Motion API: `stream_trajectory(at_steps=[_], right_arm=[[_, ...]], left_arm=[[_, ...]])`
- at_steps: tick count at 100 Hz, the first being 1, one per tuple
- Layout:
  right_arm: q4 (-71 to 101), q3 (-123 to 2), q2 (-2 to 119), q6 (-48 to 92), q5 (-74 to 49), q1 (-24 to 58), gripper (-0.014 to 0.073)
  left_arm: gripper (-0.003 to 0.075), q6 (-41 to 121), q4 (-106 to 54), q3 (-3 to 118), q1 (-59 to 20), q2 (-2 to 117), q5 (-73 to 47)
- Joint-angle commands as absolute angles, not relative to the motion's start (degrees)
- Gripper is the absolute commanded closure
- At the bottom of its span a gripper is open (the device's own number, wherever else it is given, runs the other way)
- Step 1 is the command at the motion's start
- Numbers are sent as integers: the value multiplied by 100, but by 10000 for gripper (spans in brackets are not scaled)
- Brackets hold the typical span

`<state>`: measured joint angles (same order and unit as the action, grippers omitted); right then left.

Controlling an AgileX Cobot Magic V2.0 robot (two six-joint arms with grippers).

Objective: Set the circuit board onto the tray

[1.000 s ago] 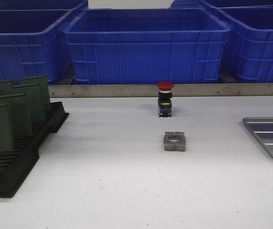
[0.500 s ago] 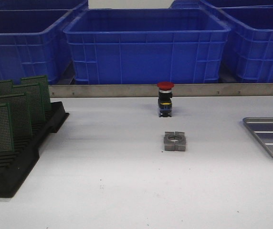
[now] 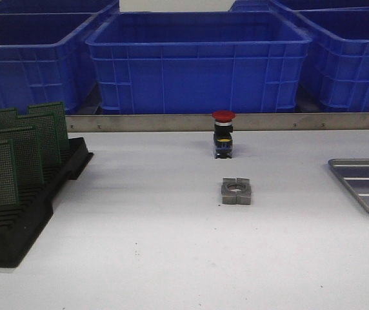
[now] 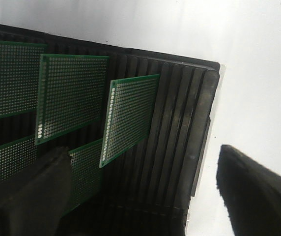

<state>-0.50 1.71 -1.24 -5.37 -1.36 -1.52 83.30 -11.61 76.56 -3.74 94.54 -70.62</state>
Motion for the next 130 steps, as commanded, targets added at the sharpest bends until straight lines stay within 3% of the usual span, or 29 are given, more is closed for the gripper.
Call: stream_trajectory(at_steps=[1, 111, 119, 130], right_arm=[[-38, 193, -159, -527, 328, -157, 653], [-38, 193, -159, -527, 328, -157, 653], [-38, 193, -159, -527, 328, -157, 653], [-38, 193, -159, -527, 328, -157, 653]], left_arm=[[153, 8332, -1342, 7829, -427, 9336, -7272], [158, 8589, -1449, 7829, -440, 10248, -7253], [218, 8589, -1438, 7829, -440, 10248, -7253], [384, 8589, -1403, 7829, -440, 10248, -7253]])
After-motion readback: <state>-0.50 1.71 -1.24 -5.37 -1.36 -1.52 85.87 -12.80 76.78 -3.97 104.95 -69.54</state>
